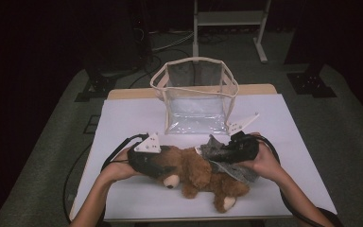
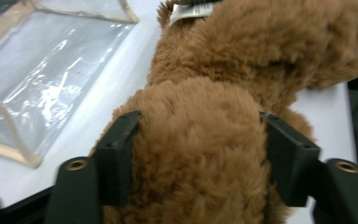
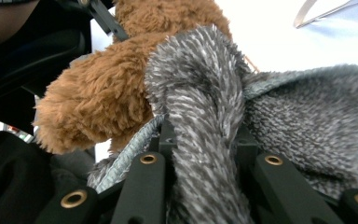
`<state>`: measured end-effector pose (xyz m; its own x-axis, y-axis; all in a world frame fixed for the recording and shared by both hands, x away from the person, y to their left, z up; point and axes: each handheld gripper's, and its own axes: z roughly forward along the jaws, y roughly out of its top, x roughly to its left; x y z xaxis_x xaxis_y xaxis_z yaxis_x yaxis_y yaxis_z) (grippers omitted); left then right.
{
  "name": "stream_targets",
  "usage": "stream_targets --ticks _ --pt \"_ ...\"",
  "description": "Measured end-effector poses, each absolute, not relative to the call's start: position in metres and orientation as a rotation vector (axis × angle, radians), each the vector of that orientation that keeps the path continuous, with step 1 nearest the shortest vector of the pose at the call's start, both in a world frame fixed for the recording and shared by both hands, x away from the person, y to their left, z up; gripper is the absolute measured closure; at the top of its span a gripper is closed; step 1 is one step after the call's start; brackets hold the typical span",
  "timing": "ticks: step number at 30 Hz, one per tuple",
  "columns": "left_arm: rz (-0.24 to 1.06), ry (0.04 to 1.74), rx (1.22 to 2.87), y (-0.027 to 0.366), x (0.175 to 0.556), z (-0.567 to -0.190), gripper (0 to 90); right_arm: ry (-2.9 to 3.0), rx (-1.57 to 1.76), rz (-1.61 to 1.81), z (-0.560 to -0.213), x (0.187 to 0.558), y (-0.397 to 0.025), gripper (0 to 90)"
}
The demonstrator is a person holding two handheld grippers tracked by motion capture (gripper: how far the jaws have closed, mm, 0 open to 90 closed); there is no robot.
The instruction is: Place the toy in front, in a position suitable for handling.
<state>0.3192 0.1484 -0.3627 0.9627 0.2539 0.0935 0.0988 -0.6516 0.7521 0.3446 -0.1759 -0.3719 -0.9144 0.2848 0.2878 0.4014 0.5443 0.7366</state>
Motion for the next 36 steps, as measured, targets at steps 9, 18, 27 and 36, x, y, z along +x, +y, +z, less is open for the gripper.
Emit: stream_targets --ticks 9,18,27,36 --pt "0.183 0.234 2.352 0.135 0.328 -0.378 10.8 -2.643 -0.567 -1.348 -0.373 0.327 -0.178 72.3" --pt "0.217 0.223 2.336 0.145 0.32 -0.377 29.7 -2.651 -0.61 -1.398 -0.361 0.338 -0.18 72.3" --pt "0.168 0.28 2.329 0.151 0.326 -0.374 6.0 -2.637 -0.599 -1.32 -0.377 0.331 -0.175 72.5" --pt "0.25 0.248 2.339 0.134 0.327 -0.381 39.2 -2.57 -0.672 -1.373 -0.383 0.339 -0.189 72.5"
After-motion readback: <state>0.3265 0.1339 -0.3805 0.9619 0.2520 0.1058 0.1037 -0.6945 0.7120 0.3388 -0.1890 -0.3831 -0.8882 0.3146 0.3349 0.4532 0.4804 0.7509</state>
